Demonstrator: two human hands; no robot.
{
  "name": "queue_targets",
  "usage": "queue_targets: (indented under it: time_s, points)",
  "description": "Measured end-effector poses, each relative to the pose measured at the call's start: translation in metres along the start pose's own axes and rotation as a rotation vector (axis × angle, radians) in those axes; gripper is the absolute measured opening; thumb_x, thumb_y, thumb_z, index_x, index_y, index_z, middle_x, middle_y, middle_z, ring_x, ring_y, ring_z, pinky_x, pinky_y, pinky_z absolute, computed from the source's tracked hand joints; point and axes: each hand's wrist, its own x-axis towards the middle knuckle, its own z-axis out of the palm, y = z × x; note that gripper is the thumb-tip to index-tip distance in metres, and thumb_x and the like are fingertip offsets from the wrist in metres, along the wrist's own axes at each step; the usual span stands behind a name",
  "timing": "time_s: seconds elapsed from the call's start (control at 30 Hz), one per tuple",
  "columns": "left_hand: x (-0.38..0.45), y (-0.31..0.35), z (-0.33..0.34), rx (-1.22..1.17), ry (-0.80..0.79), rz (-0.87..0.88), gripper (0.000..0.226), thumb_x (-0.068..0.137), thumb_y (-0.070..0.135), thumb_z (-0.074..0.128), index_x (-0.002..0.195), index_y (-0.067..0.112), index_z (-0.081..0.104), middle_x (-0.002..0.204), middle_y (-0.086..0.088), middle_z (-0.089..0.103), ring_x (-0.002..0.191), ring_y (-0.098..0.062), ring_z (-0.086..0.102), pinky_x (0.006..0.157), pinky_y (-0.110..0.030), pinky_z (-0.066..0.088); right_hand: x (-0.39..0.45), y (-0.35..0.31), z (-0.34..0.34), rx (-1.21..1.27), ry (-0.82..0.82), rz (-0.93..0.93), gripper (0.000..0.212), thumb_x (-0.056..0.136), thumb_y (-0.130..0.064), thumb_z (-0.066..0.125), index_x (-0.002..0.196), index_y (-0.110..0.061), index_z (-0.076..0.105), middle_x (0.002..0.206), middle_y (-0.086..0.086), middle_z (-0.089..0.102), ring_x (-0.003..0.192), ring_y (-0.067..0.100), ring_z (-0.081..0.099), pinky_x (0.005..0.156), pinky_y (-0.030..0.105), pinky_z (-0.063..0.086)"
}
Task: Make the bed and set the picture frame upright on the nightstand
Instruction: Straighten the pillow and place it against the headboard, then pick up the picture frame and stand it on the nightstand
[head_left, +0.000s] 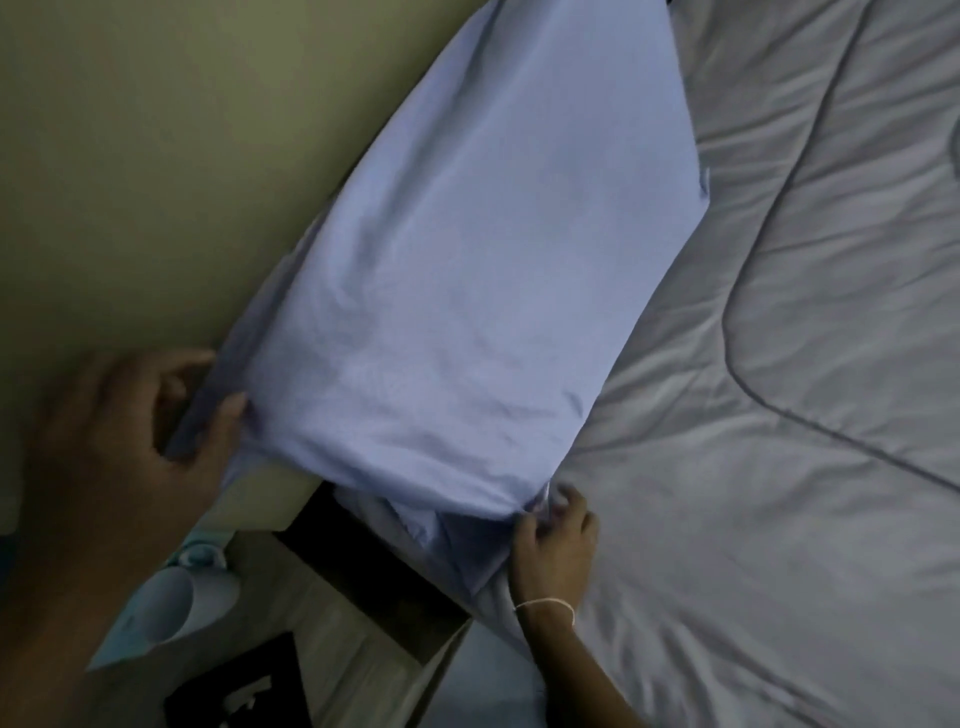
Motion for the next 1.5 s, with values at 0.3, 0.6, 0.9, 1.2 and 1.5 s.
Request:
queue_targets:
  time_s: [0.3, 0.6, 0.9, 1.2, 1.5]
  points:
    - [0.058, 0.11, 0.118, 0.592, -0.07, 0.621, 0.057, 0.092, 0.042, 0.046, 0.142, 0.017, 0.039, 0.154, -0.015, 0.026, 0.143, -0.032, 0.023, 0.115, -0.056, 0.012, 0.02, -0.05, 0.037, -0.03, -0.217, -0.328, 0.076, 0.092, -0.062, 0.016, 0.153, -0.02, -0.003, 0.161, 0.005, -0.008, 0.148, 0.016, -0.011, 0.121, 0.032, -0.004]
    - [-0.023, 0.038, 0.135, 0.926, -0.219, 0.641, 0.082, 0.084, 0.049, 0.058, 0.15, 0.013, 0.023, 0.158, -0.016, 0.01, 0.146, -0.034, 0.012, 0.117, -0.052, 0.003, -0.015, 0.015, -0.016, -0.316, -0.654, -0.416, 0.077, 0.09, -0.064, 0.018, 0.149, -0.028, -0.016, 0.151, -0.012, -0.026, 0.143, 0.01, -0.019, 0.121, 0.031, 0.001]
    - [-0.082, 0.126, 0.063, 0.745, -0.299, 0.248, 0.084, 0.053, 0.039, 0.09, 0.125, 0.007, 0.06, 0.137, -0.02, 0.051, 0.124, -0.035, 0.051, 0.107, -0.048, 0.022, 0.011, -0.046, -0.168, -0.596, -0.599, -0.549, 0.118, 0.059, -0.084, -0.018, 0.152, -0.013, -0.006, 0.161, 0.003, -0.01, 0.149, 0.027, -0.005, 0.119, 0.03, -0.002]
    - [-0.153, 0.301, -0.042, 0.52, -0.176, 0.01, 0.063, 0.098, 0.046, 0.036, 0.151, 0.018, 0.015, 0.16, -0.012, -0.001, 0.147, -0.026, 0.005, 0.116, -0.048, -0.001, -0.014, -0.121, -0.375, -0.783, -0.423, -0.73, 0.073, 0.099, -0.054, 0.028, 0.153, -0.013, 0.001, 0.162, 0.004, -0.002, 0.149, 0.028, -0.002, 0.12, 0.042, 0.009]
    - [-0.25, 0.338, -0.101, 0.374, 0.021, -0.128, 0.044, 0.095, 0.036, 0.045, 0.137, 0.021, 0.046, 0.151, -0.007, 0.033, 0.135, -0.025, 0.035, 0.112, -0.051, 0.018, -0.068, -0.119, -0.453, -0.942, -0.404, -0.868, 0.067, 0.096, -0.06, 0.027, 0.153, -0.031, 0.009, 0.162, 0.002, 0.005, 0.149, 0.03, 0.005, 0.118, 0.055, 0.008]
